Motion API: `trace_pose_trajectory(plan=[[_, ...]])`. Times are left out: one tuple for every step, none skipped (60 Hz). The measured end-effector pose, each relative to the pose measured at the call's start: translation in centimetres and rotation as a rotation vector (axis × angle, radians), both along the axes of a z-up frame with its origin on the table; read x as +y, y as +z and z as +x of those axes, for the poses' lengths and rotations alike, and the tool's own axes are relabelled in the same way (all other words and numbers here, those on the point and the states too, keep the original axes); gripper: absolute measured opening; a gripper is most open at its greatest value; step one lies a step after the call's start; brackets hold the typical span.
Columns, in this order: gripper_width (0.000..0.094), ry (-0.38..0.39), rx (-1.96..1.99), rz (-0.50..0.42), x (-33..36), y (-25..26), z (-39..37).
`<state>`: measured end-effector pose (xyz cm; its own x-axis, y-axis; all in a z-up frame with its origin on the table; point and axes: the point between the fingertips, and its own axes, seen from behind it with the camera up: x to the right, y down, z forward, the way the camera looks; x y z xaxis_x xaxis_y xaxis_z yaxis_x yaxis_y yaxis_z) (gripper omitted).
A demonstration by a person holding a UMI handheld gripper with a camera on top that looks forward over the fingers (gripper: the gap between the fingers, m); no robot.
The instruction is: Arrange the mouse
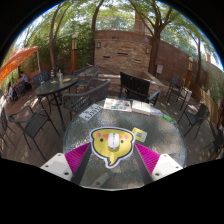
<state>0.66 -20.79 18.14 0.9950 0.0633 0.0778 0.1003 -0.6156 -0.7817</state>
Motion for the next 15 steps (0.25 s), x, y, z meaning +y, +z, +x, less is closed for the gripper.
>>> trace_pose_trajectory(plan=[[0.086, -0.002, -0.001, 0.0, -0.2, 0.0, -0.1], [0.0859, -0.003, 0.0, 0.0, -0.4, 0.0, -0.1], [0.0859, -0.006, 0.001, -0.001, -0.5, 0.0, -0.1], [0.0859, -0.009, 0.0, -0.002, -0.7, 0.0, -0.1], [0.0858, -0.012, -0.003, -0.003, -0.9, 0.0, -0.1], [0.0857, -0.016, -0.007, -0.003, -1.1, 0.0, -0.1], [0.0859, -0.018, -0.012, -0.004, -1.2, 0.1, 0.0], [0.0857, -0.02, -0.014, -0.004, -1.2, 0.0, 0.1], [0.0858, -0.021, -0.014, -0.004, -1.3, 0.0, 0.1], [0.086, -0.021, -0.014, -0.002, -1.4, 0.1, 0.1], [0.0858, -0.022, -0.014, -0.001, -1.5, 0.1, 0.0], [0.0856, -0.021, -0.013, 0.0, -1.6, 0.2, 0.0], [0.0857, -0.021, -0.012, 0.0, -1.7, 0.3, -0.1], [0.0857, -0.02, -0.01, 0.001, -1.8, 0.3, -0.2], [0.0856, -0.019, -0.008, 0.001, -1.8, 0.4, -0.3]])
